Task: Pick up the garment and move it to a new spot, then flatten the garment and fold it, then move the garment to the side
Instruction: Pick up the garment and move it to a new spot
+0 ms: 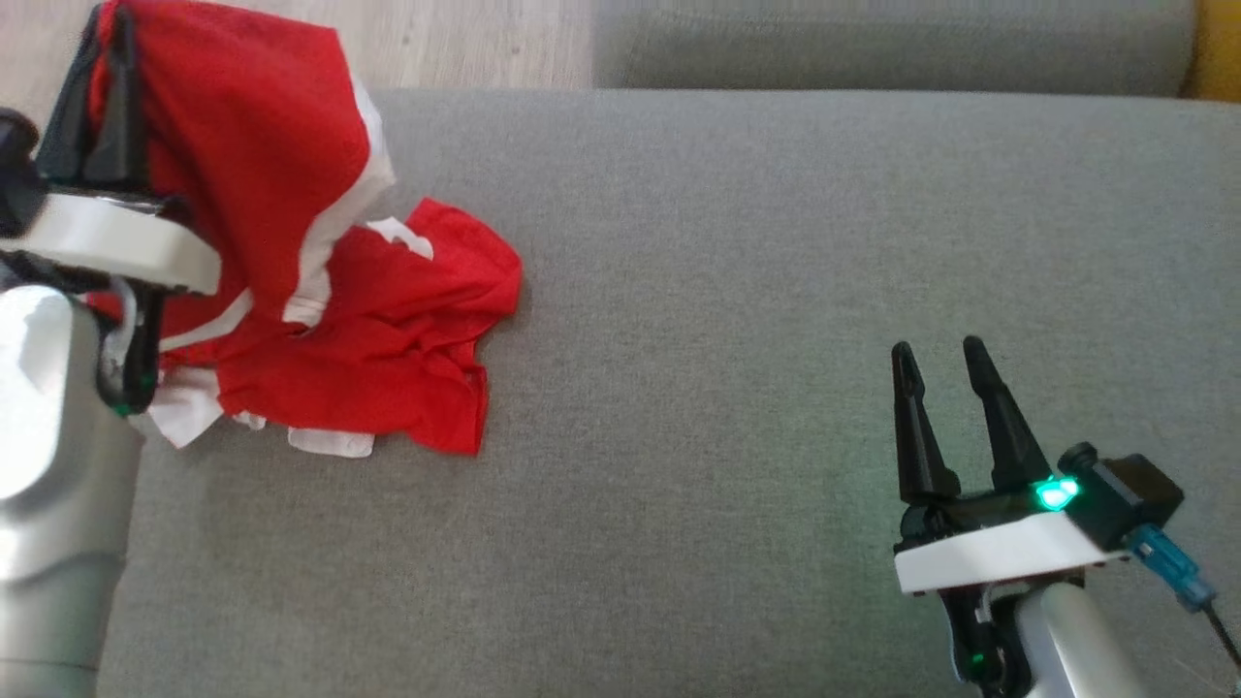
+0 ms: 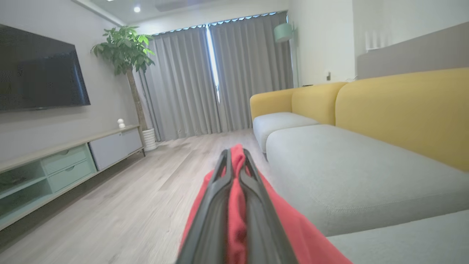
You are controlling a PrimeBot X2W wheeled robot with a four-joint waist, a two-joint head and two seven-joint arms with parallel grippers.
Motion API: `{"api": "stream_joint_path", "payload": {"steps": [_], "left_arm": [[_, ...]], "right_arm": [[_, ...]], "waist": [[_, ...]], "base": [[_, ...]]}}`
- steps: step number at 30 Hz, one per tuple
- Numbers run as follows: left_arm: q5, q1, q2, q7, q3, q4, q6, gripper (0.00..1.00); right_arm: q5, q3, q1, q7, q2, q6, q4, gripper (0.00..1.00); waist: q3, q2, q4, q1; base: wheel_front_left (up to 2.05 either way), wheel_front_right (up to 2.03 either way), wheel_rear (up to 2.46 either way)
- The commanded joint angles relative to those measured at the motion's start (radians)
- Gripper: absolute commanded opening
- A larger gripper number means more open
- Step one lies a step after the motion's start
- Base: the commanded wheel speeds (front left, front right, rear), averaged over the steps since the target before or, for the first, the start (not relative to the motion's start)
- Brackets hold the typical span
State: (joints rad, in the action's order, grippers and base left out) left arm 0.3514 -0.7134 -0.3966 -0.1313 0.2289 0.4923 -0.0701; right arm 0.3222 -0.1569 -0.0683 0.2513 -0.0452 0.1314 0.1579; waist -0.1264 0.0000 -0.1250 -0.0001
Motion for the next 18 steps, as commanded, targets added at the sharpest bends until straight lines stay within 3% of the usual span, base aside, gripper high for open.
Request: {"api": "stream_joint_path", "payload": {"steps": [1,11,18], "left_arm": [[0.006,-0.022,-0.031,0.011,-0.025,-0.071,0.009,0.00],[0.014,0.067,0.087,0.163,0.101,-0.326,0.039,0.00],[0.010,0.080,0.211,0.190,0.207,-0.320,0.052,0.00]], "right_arm": [[0.010,-0.028,-0.009,0.010,-0.005,-0.001,-0.027,1.00],[0.036,-0.030,-0.023,0.010,-0.005,-0.001,-0.042,1.00],[0.059,-0.030,-0.044,0.010,-0.005,-0.001,-0.065,1.00]], "waist": [[0.021,0.0000,0.012,0.0001],[0.025,0.0000,0.127,0.0001],[-0.005,0.0000,0.249,0.0001]], "base": [[0.00,0.00,0.00],[0.00,0.00,0.00],[0.00,0.00,0.00]]}}
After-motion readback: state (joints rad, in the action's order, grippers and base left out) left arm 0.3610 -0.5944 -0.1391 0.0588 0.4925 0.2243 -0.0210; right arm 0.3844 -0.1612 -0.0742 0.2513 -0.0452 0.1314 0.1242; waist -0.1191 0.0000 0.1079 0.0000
